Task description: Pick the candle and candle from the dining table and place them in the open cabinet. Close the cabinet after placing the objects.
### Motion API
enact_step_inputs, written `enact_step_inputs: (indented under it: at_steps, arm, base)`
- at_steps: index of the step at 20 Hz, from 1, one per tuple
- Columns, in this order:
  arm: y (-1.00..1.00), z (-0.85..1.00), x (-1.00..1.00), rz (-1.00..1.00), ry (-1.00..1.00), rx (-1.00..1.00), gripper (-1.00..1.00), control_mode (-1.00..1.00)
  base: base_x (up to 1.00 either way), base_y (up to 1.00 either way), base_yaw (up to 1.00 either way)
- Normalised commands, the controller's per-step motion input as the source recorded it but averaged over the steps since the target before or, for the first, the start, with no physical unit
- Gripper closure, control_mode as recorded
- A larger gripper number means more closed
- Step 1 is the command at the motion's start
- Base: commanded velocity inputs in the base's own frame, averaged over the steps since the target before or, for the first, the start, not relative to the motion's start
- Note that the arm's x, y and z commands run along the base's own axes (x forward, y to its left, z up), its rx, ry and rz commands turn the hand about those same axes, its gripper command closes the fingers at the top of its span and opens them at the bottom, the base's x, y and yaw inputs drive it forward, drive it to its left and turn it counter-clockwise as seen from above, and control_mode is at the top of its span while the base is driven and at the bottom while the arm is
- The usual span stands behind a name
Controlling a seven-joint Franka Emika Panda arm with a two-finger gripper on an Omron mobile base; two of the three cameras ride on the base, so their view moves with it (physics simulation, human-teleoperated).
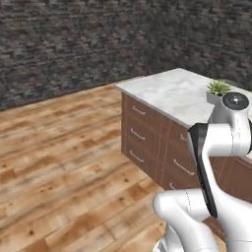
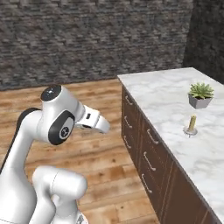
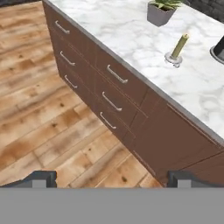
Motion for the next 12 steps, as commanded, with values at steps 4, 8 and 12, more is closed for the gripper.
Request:
enact_step_inputs:
  at_steps: [4,8,12]
  arm:
    - [0.0,0.0,0.0,0.0,0.0,0.0,-1.0,1.0]
    - [0.0,0.0,0.0,0.0,0.0,0.0,-1.0,1.0]
    - [0.0,0.0,0.0,0.0,0.0,0.0,-1.0,1.0]
  base:
    - [0.18,0.01,-0.76]
    - [0.2,0.04,-0.75]
    - [0.32,0.13,-0.64]
